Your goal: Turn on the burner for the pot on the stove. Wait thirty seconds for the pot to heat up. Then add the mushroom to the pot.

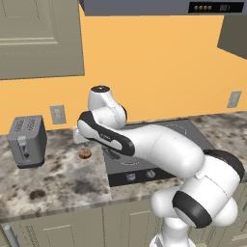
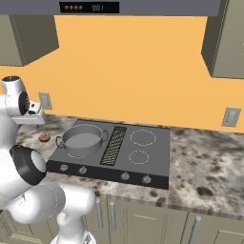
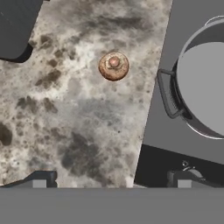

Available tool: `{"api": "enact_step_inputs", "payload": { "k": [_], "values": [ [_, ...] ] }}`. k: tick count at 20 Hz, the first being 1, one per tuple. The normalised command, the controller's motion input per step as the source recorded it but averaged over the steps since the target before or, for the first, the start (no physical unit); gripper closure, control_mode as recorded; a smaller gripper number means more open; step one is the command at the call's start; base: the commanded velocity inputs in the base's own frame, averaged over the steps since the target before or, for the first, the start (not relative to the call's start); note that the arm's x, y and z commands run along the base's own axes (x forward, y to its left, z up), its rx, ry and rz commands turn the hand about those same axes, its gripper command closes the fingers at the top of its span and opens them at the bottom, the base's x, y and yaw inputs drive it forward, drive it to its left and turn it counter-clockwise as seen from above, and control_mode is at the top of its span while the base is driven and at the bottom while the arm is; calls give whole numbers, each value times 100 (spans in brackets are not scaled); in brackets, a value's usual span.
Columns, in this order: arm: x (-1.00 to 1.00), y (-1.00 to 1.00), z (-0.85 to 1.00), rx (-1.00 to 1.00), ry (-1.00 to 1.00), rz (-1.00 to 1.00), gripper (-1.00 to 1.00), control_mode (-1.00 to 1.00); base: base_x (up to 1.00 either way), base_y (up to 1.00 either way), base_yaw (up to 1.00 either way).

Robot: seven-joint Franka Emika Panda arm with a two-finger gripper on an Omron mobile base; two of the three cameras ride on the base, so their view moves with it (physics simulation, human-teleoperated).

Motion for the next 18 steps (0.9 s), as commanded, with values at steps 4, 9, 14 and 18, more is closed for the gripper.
{"api": "enact_step_inputs", "payload": {
  "k": [4,9,14,18],
  "values": [
    [17,5,-24,0,0,0,-100,-100,0,0,0],
    [20,0,-7,0,0,0,-100,-100,0,0,0],
    [32,3,-9,0,0,0,-100,-100,0,0,0],
    [32,18,-18,0,0,-1,-100,-100,0,0,0]
  ]
}}
